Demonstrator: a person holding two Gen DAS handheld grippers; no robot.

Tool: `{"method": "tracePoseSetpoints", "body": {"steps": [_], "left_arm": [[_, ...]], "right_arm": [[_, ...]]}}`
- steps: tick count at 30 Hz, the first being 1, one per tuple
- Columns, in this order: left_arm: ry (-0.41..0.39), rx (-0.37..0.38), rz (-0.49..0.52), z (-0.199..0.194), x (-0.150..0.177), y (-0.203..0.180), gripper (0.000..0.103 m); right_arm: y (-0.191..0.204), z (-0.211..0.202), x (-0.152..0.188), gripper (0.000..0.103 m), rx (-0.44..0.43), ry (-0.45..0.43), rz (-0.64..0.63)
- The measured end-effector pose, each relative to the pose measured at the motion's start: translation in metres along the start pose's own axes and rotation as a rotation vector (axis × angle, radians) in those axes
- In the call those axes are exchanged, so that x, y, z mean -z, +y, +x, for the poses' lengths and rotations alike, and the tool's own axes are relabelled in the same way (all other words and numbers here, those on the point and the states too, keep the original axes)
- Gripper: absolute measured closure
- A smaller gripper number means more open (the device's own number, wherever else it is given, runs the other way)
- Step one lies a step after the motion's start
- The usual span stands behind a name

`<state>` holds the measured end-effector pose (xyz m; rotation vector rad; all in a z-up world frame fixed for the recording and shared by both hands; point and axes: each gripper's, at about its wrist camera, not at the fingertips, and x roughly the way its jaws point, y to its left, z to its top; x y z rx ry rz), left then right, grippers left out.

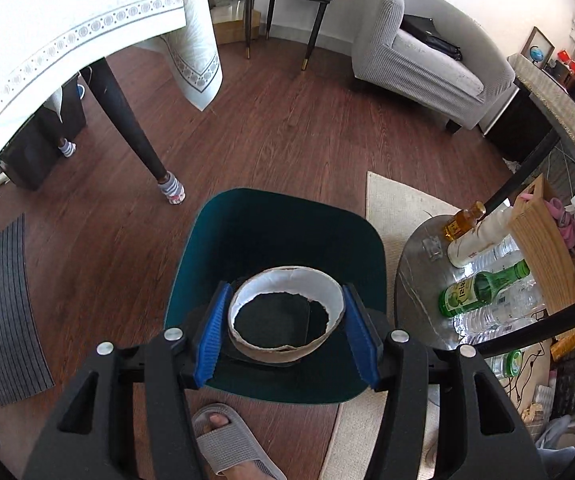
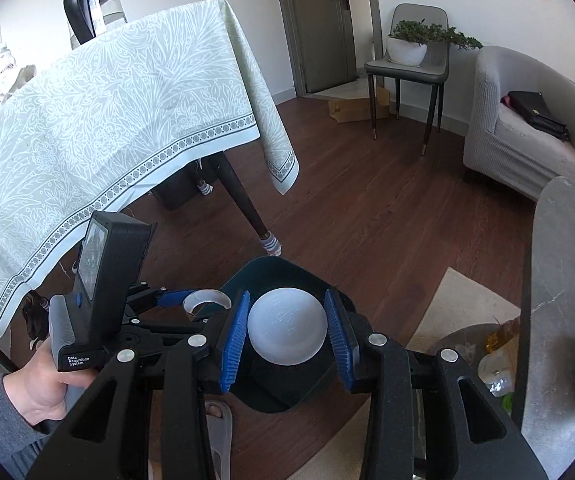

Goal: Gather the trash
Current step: 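Carry the lid and tape roll over the green bin with both grippers, then open both grippers to drop the tape roll and lid into the bin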

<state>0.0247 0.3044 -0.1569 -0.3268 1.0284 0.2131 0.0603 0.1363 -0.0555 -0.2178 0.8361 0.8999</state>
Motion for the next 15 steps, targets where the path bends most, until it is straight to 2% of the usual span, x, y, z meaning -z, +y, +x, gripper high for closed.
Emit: {"method": "tracePoseSetpoints", "body": {"steps": [4,7,8,11,15], "left_arm": [[0.047,0.001,-0.004,0.022,0.004,0.007,0.045],[0.064,-0.003,0.001,0.031,0.006,0.010,0.043],[0.066,-0.009,0.005,0.032,0.007,0.011,0.039],[0.063,-0.012,0.003,0.032,0.008,0.016,0.036],[0.026,-0.001,-0.012,0.020,0.007,0.025,0.036]], "right_arm": [[-0.001,0.033,0.005,0.064,-0.005,0.087,0.033],[-0.002,0.052,0.009,0.064,0.002,0.125,0.047],[-0.003,0.057,0.009,0.064,0.002,0.134,0.050],[-0.004,0.070,0.010,0.064,0.005,0.152,0.060],[-0.003,0.084,0.013,0.064,0.012,0.170,0.068]]}}
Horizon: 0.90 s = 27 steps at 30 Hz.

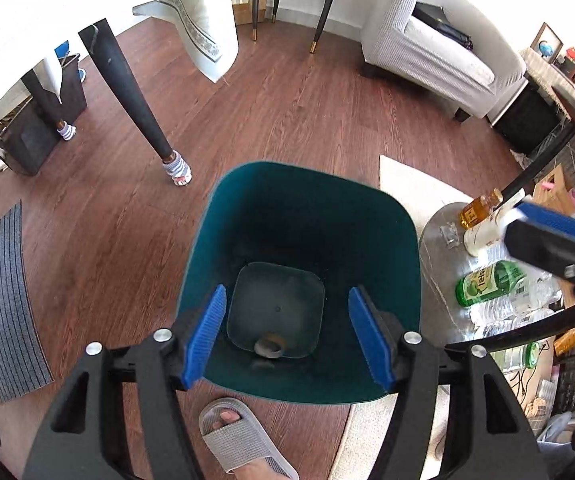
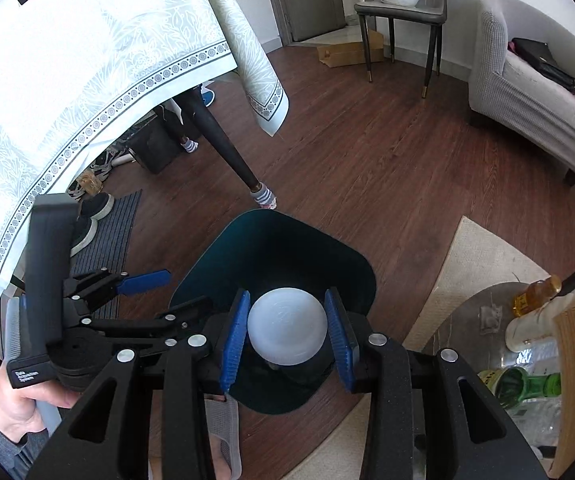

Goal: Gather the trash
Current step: 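Open both grippers to drop the tape roll and lid into the bin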

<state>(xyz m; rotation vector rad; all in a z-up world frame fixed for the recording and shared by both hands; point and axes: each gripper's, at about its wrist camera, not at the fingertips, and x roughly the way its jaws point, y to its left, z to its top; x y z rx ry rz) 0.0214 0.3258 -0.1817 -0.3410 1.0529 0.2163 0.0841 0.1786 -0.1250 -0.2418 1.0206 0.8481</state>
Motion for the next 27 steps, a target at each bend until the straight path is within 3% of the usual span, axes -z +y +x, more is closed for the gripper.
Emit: {"method": "tracePoseSetpoints", "body": {"steps": [7,18,22,26,27], "left_arm": [[-0.110,0.012,0.011,-0.050,-0.009,0.001,0.042],[-0.245,0.052,0.091,-0.128,-0.019,-0.029,0.073],[-0.289,0.076,0.084,-0.147,-0.027,-0.032,0.073],[-0.320,0.085,0.069,-0.160,-0.030,-0.035,0.073],[-0.327,0.085,0.071,-0.163,-0.031,-0.035,0.073]], "right_arm": [[0.003,0.026,0.005,0.064,0.002,0.042,0.018],[0.014,0.089,0.026,0.064,0.003,0.173,0.033],[0.019,0.102,0.034,0.063,0.017,0.193,0.018],[0.018,0.113,0.037,0.043,0.007,0.186,0.031],[0.018,0.115,0.038,0.043,0.009,0.186,0.031]]}}
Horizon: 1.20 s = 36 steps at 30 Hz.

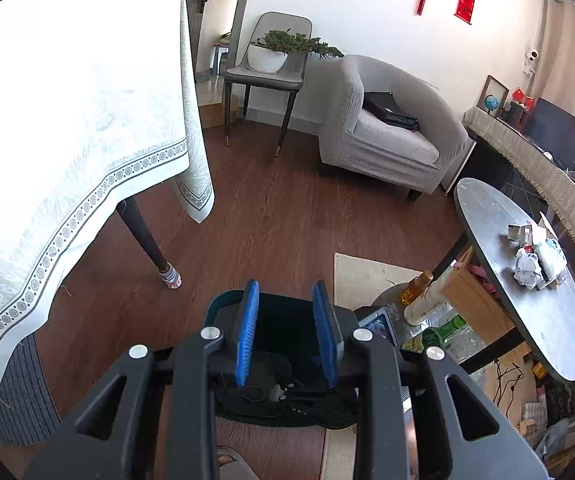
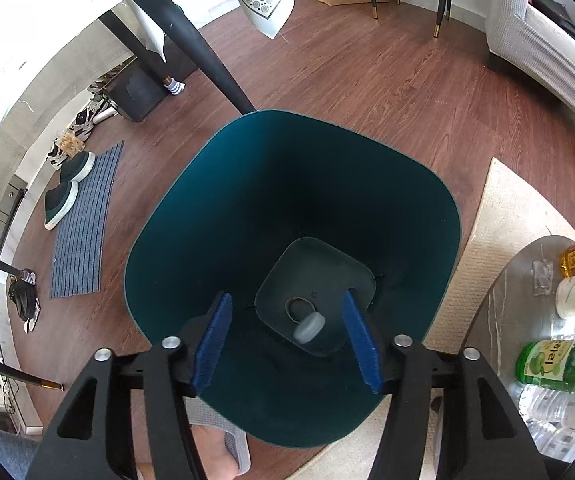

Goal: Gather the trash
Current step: 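Open both grippers to drop the tape roll and lid into the bin, then move both grippers back toward the table items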

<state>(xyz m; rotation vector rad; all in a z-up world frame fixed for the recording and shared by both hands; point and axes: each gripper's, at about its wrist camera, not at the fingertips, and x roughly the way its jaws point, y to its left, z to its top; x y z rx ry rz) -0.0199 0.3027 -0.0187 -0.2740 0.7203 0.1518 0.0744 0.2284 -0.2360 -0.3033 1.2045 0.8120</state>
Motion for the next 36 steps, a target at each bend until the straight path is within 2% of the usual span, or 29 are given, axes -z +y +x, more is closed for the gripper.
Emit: {"method": "tracePoseSetpoints", "body": {"steps": [5,9,22,23,26,30,34,36], "left_arm": [[-0.040,0.008,0.009,-0.015,-0.009,-0.004,0.073],[-0.062,0.009,-0.005,-0.022,-0.016,-0.002,0.073],[-0.101,-0.008,-0.002,-0.024,-0.031,-0.020,0.073],[-0.105,-0.010,-0.006,-0.024,-0.031,-0.023,0.072],[-0.114,-0.023,-0.005,-0.019,-0.032,-0.035,0.060],[-0.133,-0.088,0.044,-0.011,-0.032,-0.057,0.060],[-0.153,-0.058,0.076,-0.005,-0.029,-0.080,0.052],[-0.163,-0.026,0.070,-0.003,-0.028,-0.090,0.043]], "right_arm": [[0.005,-0.002,0.002,0.043,0.002,0.000,-0.010],[0.012,-0.023,0.002,0.043,0.000,-0.047,-0.041],[0.007,-0.160,-0.011,0.043,0.000,-0.323,-0.087],[0.005,-0.171,-0.011,0.043,0.004,-0.343,-0.090],[-0.003,-0.206,-0.011,0.043,0.042,-0.404,-0.102],[-0.026,-0.250,-0.007,0.043,0.077,-0.480,-0.089],[-0.061,-0.288,0.002,0.041,0.118,-0.539,-0.027],[-0.079,-0.304,0.009,0.041,0.142,-0.561,0.004]]}}
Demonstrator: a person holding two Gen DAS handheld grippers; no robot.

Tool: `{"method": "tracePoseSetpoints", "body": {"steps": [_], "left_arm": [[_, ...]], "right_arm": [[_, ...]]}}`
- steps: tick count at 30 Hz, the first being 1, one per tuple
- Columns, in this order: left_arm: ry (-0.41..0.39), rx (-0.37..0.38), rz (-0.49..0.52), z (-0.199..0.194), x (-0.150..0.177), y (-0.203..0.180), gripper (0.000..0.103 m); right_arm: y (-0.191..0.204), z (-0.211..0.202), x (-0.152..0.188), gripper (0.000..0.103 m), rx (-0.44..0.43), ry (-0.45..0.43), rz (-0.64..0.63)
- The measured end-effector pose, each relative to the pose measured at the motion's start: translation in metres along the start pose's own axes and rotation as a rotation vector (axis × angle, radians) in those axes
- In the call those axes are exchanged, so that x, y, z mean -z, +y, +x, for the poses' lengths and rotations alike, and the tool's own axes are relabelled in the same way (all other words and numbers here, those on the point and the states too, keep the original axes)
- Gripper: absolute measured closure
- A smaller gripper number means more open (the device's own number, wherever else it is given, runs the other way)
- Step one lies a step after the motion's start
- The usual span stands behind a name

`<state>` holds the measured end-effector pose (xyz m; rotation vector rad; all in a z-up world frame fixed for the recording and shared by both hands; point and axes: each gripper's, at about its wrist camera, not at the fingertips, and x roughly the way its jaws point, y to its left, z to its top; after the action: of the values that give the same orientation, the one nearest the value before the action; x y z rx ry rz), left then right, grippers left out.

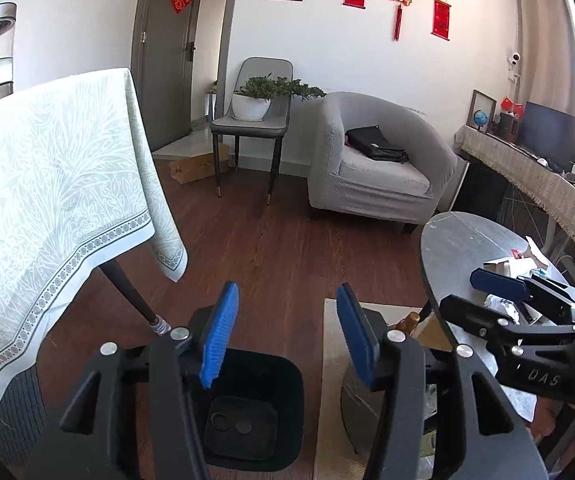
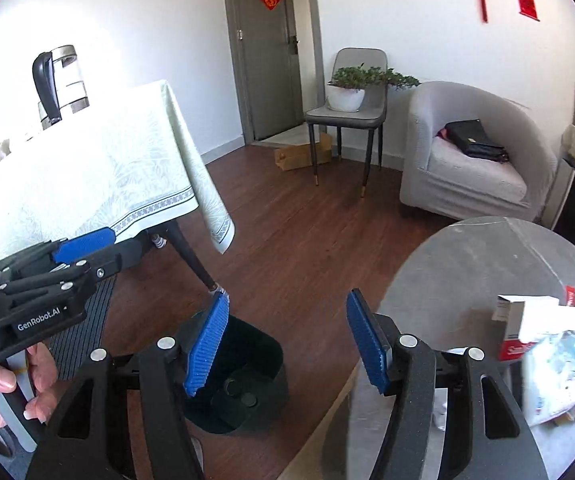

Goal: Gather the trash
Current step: 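Move both grippers back toward the table items, then grasp the crumpled paper ball with the left gripper while the right gripper grasps the diaper pack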

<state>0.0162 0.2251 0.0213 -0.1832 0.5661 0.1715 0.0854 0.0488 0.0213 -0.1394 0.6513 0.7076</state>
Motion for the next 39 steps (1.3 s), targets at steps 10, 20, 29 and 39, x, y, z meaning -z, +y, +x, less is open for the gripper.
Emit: {"method": "tracePoseSetpoints", "body": {"steps": [10,20,29,39], "left_arm": [[0.024,0.083,-0.020,0.014,-0.004,-0.043,0.054],[0.073,0.108,0.078,0.036,0.010,-0.112,0.054],[0.070,0.174,0.145,0.046,0.026,-0.160,0.015],[0.167,0.244,0.189,0.082,0.038,-0.202,0.008]], "right_arm": [[-0.086,-0.049,0.020,0.040,0.143,-0.028,0.086],[-0.131,-0.070,0.040,0.037,0.214,-0.012,0.125],[-0.158,-0.082,0.051,0.034,0.247,0.000,0.143],[-0.177,-0.086,0.057,0.034,0.251,0.014,0.137]]}}
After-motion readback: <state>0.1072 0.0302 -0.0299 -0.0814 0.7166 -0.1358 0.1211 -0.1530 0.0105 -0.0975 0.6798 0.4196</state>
